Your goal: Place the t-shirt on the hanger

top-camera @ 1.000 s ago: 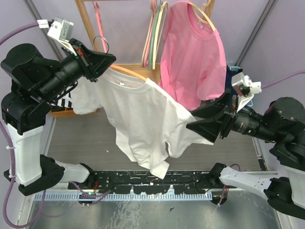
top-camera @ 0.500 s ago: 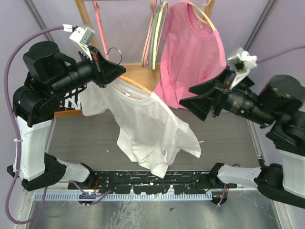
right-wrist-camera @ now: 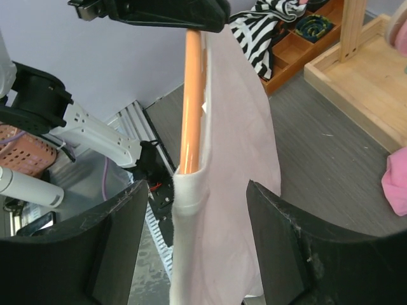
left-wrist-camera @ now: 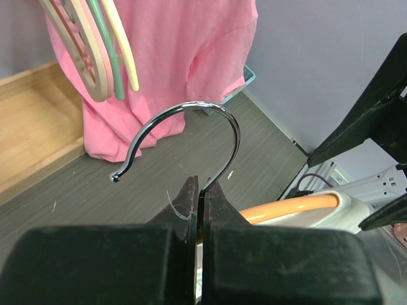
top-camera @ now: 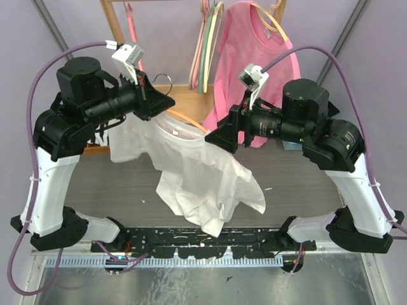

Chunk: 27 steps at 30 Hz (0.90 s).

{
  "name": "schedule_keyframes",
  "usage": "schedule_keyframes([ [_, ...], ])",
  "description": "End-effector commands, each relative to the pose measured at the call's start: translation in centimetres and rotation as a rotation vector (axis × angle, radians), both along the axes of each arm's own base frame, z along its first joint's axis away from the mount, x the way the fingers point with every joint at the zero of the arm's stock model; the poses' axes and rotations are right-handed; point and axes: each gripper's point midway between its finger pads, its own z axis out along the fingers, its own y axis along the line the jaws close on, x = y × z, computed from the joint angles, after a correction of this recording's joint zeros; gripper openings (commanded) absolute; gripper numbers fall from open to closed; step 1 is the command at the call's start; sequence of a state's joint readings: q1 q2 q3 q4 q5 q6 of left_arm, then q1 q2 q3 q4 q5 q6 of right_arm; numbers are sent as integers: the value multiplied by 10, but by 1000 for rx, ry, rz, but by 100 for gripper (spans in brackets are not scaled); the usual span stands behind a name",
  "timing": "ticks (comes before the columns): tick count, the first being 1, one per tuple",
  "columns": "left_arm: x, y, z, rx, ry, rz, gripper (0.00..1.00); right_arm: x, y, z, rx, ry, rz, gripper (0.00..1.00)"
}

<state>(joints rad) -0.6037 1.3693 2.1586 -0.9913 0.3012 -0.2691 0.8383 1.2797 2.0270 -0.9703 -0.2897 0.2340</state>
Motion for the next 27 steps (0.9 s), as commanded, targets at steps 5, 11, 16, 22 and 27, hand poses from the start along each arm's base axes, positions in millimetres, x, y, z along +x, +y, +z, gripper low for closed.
schedule_keyframes([
  [5,-4,0,26,-79,-70,-8,0,-19,9,0,27,-7,113,69],
  [11,-3,-3,26,-86,-64,-17,0,-19,13,-12,-5,13,121,63],
  [16,-2,-6,23,-80,-52,-26,0,-15,19,-15,-29,20,124,49],
  [22,-1,-7,20,-75,-46,-27,0,-11,21,-19,-51,22,101,31],
  [27,0,-8,18,-73,-42,-28,5,-6,17,-19,-56,12,59,7],
])
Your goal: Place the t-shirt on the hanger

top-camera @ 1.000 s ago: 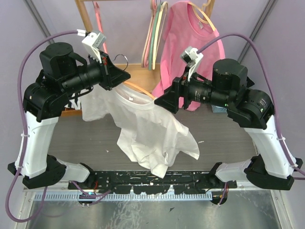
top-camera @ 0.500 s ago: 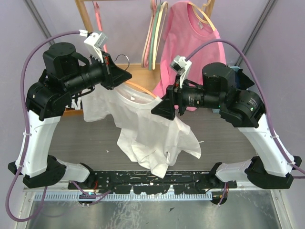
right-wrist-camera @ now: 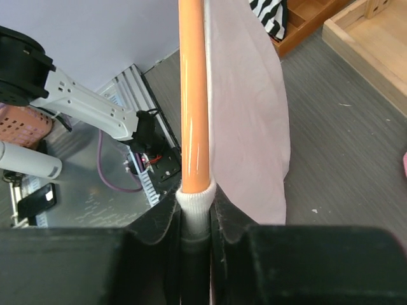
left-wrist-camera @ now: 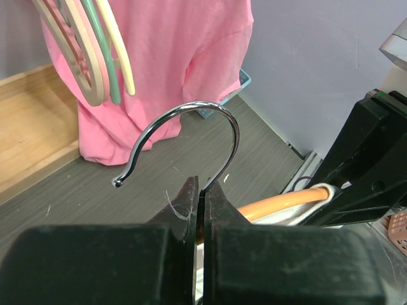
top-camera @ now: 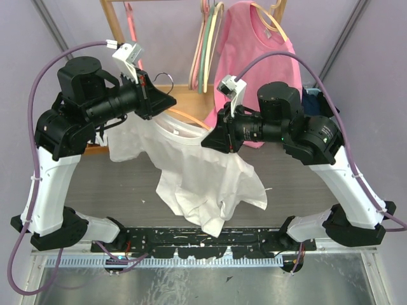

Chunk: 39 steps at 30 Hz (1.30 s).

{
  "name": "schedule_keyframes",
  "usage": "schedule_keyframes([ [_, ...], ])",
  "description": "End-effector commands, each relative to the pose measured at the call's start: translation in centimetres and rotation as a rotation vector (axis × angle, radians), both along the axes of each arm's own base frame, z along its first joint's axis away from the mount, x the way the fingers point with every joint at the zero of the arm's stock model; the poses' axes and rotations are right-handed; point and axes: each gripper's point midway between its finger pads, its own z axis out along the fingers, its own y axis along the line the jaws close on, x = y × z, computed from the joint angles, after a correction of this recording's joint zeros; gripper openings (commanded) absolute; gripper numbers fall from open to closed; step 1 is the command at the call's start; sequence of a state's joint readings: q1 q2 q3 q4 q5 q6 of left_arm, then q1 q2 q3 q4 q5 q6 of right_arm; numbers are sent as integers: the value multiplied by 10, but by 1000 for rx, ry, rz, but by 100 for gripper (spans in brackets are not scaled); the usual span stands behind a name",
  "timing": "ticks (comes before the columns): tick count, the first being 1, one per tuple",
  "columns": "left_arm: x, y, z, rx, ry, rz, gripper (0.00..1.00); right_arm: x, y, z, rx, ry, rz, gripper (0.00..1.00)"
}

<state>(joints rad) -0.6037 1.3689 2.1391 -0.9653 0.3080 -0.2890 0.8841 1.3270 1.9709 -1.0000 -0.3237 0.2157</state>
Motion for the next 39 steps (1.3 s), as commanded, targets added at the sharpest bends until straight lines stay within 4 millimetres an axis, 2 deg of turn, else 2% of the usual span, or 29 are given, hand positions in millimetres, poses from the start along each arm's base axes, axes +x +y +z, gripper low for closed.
schedule_keyframes([
  [1,-2,-3,19,-58,-54,-21,8,1,-8,23,48,-66,-34,4],
  [9,-1,0,20,-57,-63,-1,38,-2,-19,31,90,-88,-76,1],
  [11,-2,2,22,-57,-73,7,42,-2,-23,30,95,-87,-90,1],
  [18,-8,15,35,-66,-118,43,47,-6,-43,21,93,-79,-155,1],
  [26,-15,32,39,-60,-134,101,49,-22,-88,5,62,-45,-265,1],
  [30,-11,31,25,-31,-98,109,50,-30,-110,0,49,-30,-319,1],
  [32,-20,39,24,-33,-100,116,51,-33,-120,-2,44,-23,-345,1],
  [39,-19,42,-11,24,-18,137,57,-32,-144,-4,20,-12,-444,1],
])
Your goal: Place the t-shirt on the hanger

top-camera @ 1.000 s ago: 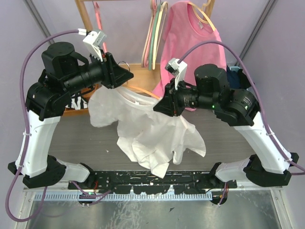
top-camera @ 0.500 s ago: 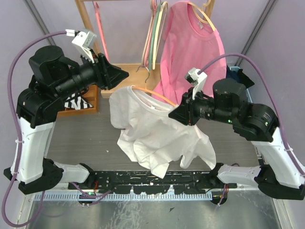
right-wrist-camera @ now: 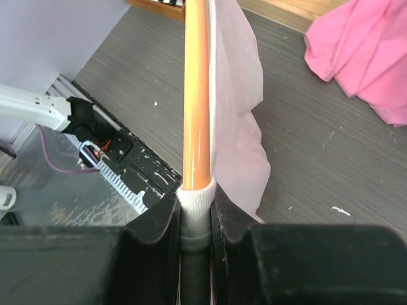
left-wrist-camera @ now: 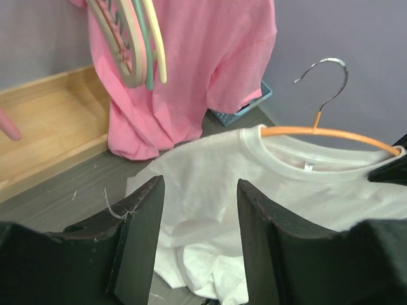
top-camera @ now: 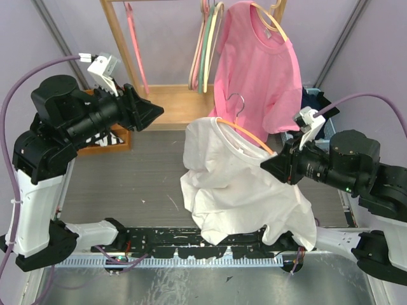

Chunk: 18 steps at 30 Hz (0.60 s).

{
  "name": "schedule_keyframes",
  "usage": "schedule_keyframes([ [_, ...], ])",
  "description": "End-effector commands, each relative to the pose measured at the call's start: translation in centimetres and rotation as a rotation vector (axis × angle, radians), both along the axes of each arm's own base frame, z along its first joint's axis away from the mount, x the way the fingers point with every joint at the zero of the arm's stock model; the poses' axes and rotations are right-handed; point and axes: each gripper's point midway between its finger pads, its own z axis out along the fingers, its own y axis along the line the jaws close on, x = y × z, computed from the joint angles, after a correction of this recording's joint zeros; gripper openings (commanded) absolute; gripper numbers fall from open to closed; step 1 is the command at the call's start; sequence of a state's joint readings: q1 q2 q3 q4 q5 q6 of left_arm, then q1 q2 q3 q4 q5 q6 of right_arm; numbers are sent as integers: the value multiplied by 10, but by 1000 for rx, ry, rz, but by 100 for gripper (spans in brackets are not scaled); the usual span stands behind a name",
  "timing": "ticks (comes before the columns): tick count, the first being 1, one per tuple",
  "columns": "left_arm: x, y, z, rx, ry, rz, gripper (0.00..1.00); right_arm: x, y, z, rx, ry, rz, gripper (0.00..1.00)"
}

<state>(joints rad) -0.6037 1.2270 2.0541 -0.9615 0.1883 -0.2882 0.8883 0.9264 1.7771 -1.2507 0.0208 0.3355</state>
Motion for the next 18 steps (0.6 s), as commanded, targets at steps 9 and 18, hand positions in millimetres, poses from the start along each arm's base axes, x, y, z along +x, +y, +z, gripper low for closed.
schedule_keyframes([
  [9,-3,3,-70,57,164,28,98,30,-33,34,7,-82,-259,1],
  [18,-15,0,-97,30,236,-5,98,90,-43,50,-96,-211,-525,1],
])
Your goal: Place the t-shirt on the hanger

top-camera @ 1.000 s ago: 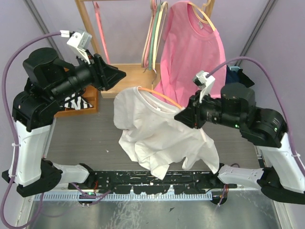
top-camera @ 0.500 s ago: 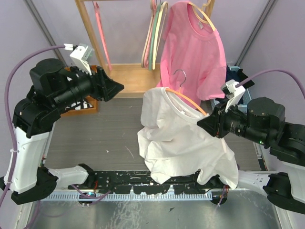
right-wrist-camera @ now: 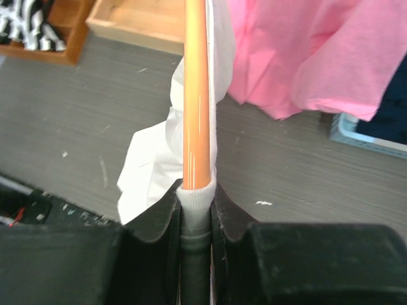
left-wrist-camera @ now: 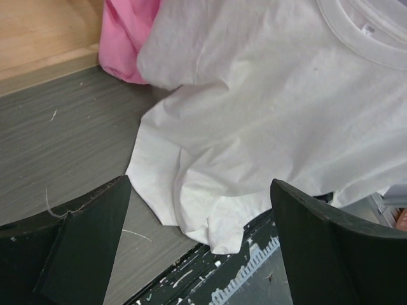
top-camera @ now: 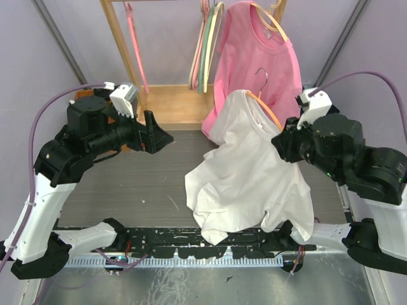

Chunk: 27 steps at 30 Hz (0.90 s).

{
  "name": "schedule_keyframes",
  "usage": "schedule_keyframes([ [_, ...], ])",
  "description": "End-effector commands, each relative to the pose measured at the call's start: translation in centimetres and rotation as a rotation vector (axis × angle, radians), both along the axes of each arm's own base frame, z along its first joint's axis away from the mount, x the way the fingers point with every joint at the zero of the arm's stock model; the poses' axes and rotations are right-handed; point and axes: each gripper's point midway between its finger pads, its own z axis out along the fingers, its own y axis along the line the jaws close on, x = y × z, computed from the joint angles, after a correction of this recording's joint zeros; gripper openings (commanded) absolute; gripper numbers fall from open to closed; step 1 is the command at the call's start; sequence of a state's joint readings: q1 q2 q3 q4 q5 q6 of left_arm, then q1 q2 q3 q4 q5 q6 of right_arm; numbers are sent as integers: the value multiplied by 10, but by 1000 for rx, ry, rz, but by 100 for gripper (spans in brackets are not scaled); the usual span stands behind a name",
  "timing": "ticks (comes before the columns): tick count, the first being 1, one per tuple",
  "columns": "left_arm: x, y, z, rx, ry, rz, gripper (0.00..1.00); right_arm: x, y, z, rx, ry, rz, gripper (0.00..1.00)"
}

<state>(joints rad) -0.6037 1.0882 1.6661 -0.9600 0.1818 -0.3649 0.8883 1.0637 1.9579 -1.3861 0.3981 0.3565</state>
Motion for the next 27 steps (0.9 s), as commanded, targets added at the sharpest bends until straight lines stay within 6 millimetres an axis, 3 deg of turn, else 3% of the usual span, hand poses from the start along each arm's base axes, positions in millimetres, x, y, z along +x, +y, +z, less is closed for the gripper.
schedule_keyframes([
  [1,-9,-3,8,-63,-14,-25,98,46,-1,44,30,-195,-178,1],
  [10,-16,-2,3,-68,0,-40,98,114,35,89,23,-345,-238,1],
  [13,-17,-3,2,-67,3,-46,98,148,35,102,70,-358,-246,1],
  [19,-19,-2,3,-59,1,-53,98,192,32,130,142,-418,-258,1],
  [27,-17,-3,4,-45,-1,-60,98,225,43,160,238,-517,-165,1],
])
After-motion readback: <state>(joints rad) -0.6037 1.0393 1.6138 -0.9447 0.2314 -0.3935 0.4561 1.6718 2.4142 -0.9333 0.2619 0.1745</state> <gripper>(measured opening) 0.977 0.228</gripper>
